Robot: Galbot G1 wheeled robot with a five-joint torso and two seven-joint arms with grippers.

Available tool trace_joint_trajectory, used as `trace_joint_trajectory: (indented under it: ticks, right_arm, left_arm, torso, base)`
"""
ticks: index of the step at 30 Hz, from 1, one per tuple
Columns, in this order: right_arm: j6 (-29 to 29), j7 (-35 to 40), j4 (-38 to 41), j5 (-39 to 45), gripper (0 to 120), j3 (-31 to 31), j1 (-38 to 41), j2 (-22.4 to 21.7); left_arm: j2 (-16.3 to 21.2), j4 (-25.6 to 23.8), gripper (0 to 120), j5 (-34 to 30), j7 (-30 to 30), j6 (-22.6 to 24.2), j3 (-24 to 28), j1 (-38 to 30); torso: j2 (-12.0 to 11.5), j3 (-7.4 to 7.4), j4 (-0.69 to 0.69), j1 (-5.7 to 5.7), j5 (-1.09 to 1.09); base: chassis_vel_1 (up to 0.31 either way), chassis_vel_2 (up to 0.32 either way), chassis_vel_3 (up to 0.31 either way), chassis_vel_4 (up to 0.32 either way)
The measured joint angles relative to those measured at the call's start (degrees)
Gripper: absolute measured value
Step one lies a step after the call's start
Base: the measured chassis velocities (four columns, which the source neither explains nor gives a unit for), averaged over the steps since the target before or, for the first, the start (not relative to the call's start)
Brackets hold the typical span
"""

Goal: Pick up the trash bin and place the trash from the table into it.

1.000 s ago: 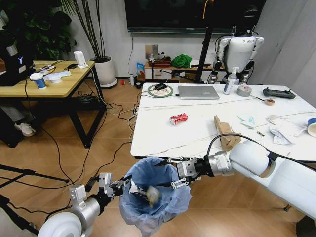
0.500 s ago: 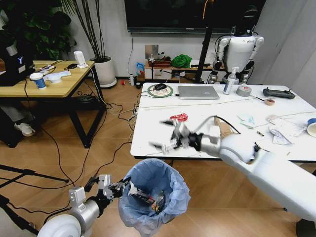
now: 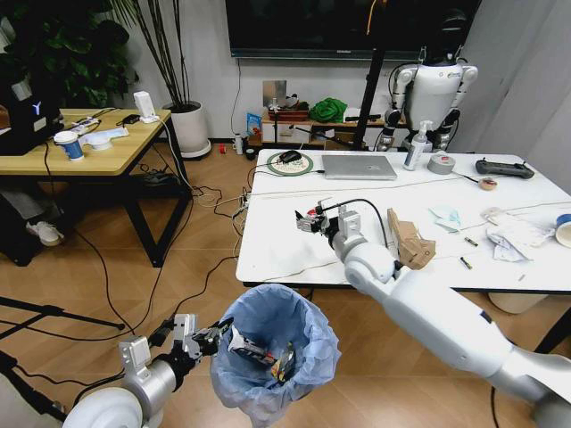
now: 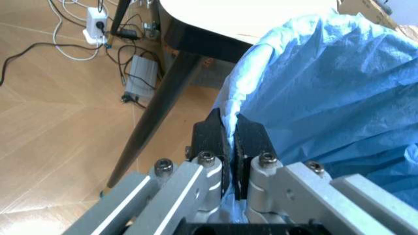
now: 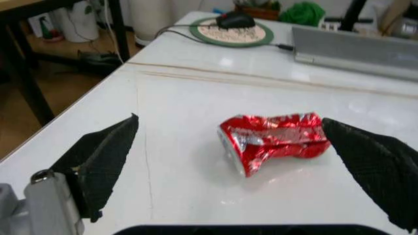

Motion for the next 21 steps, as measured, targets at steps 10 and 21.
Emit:
trace_joint_trajectory:
  ticks: [10, 21]
  right_arm:
    - [-0.67, 5.74, -7.10, 1.86, 100, -0.75, 2.70, 9.88]
    - [-1.98, 7.26, -10.03, -0.44, 100, -0.51, 2.60, 10.48]
  left_arm:
    - [0.04, -0.06, 0, -0.13, 0.15, -0.14, -0.41, 0.20]
    - [0.22, -0.37, 0, -0.18, 0.61, -0.36, -0.58, 0.45]
  torso:
    - [0.00, 0.00, 0.02, -0.01, 0.01]
    - [0.00, 0.00, 0.01, -0.01, 0.03]
  base:
    - [0.000, 0.000, 0.000, 0.000]
    - [0.000, 0.000, 0.000, 0.000]
